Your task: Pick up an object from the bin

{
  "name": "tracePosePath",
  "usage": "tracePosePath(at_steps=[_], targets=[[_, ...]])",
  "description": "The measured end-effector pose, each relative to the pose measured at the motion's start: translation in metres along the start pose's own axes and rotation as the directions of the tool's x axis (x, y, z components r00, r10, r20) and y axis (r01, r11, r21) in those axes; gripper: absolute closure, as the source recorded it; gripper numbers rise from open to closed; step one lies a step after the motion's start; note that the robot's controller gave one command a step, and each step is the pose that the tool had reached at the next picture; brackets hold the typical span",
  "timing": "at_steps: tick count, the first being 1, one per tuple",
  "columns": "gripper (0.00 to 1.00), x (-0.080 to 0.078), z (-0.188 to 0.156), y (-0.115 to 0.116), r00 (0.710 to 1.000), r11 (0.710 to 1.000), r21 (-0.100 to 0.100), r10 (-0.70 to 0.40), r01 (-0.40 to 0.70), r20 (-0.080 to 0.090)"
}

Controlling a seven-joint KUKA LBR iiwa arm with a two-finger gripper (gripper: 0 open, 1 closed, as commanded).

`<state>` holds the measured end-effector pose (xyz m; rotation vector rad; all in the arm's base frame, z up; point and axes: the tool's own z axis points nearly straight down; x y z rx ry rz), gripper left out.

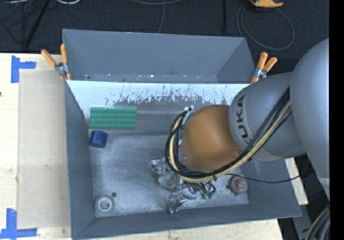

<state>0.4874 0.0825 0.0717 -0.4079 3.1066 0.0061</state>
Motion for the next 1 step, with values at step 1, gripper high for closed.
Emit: tracePosePath(at_steps=[1], targets=[[0.0,0.0058,-0.0284,-0.0662,0.996,0.996,0.005,-0.093,0.093,-0.008]])
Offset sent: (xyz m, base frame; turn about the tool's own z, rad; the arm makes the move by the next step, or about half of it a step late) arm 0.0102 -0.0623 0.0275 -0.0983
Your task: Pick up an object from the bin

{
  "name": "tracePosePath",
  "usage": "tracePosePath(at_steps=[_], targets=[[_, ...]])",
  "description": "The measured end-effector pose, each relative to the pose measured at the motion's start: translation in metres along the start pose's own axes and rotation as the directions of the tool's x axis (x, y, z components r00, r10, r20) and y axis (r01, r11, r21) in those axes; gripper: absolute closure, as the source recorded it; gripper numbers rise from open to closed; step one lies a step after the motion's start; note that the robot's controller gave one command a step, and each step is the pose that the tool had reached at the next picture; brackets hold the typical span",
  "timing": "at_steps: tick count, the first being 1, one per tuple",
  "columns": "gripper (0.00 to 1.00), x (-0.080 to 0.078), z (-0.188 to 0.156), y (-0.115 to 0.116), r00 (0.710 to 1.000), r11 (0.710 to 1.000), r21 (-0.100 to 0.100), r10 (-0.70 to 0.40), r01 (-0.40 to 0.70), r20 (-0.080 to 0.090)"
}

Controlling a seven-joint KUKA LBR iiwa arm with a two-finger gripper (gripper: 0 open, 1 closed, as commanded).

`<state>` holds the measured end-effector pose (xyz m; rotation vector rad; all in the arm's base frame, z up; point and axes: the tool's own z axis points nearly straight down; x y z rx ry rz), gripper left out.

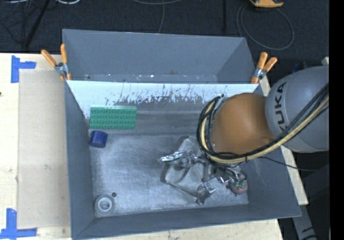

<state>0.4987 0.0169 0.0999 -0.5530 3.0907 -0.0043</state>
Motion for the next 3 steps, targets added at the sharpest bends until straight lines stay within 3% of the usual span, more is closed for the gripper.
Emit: tracePosePath(at_steps=[1,2,3], targets=[[0.0,-0.046,0.029,-0.006,0.995,0.995,-0.005,0.099,-0.099,-0.016],[1.0,-0.047,0.027,-0.004,0.995,0.995,-0.008,0.102,-0.102,-0.011],[1.0,-0.044,-0.114,-0.033,0.998,0.998,-0.001,0.056,-0.056,0.005]])
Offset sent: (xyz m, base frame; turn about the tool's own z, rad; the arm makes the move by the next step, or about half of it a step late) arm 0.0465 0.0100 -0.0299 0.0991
